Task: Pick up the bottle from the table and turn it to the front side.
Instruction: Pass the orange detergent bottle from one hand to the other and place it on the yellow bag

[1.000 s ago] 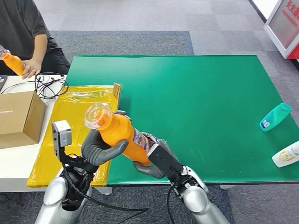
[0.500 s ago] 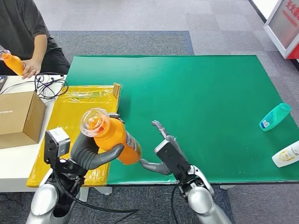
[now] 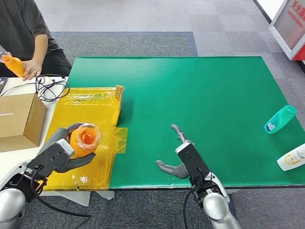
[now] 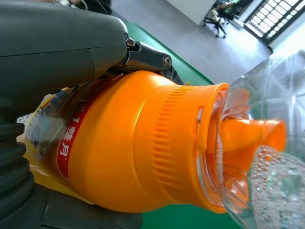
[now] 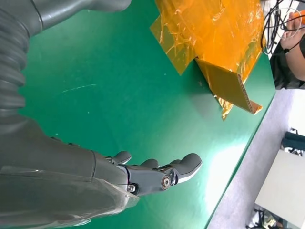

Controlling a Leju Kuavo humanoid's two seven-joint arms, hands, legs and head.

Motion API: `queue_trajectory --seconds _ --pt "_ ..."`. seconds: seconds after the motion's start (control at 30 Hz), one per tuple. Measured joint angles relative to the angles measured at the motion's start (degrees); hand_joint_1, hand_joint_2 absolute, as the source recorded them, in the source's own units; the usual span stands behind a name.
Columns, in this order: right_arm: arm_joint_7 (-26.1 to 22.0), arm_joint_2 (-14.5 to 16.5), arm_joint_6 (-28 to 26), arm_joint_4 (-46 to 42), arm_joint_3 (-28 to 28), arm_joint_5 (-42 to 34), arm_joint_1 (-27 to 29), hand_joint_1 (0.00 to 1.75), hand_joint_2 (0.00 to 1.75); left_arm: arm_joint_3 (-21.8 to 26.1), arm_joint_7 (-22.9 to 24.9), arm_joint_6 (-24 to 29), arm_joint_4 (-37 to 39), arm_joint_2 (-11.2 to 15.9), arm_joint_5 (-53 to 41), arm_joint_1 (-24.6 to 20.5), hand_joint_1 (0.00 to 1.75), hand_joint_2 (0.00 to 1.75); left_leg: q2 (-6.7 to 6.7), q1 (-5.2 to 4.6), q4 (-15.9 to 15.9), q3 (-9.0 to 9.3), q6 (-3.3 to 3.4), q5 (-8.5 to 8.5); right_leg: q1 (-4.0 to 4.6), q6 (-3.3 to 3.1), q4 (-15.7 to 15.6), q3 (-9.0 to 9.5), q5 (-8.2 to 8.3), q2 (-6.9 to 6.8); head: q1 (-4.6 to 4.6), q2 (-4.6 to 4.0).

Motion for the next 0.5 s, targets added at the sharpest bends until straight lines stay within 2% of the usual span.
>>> queue_trajectory --seconds 0.13,0.27,0.37,0.5 --pt "-0.1 0.5 0.4 0.1 -0.4 0.0 -0.1 0.0 1.75 -0.6 0.9 -1.4 3.0 4.1 -4.3 -2.3 1.75 1.75 0.01 0.0 0.0 0.0 0.0 0.0 0.0 0.0 0.0 -0.01 0.0 0.01 0.01 0.0" --pt "-0.2 1.1 1.2 0.7 -0.4 0.0 -0.3 0.0 1.75 -3.3 0.5 -2.6 8.6 7.3 -9.6 -5.9 1.75 1.75 0.0 0.0 0.0 0.0 0.0 0.01 0.0 -0.01 0.0 -0.01 0.01 0.01 0.0 0.0" --pt "-0.3 1.5 1.4 1.5 -0.4 0.1 -0.6 0.0 1.75 -6.5 -0.7 -2.5 14.1 8.3 -13.9 -9.6 1.75 1.75 0.0 0.0 0.0 0.0 0.0 0.03 0.0 -0.02 0.0 0.0 0.01 0.0 -0.01 0.0" --pt "-0.5 2.0 1.7 2.5 -0.3 0.0 -1.1 0.0 1.75 -11.2 -2.0 -2.2 21.4 8.3 -18.1 -14.8 1.75 1.75 0.0 -0.01 0.0 -0.01 0.0 0.04 -0.01 -0.02 0.0 0.01 0.02 0.01 0.01 0.0"
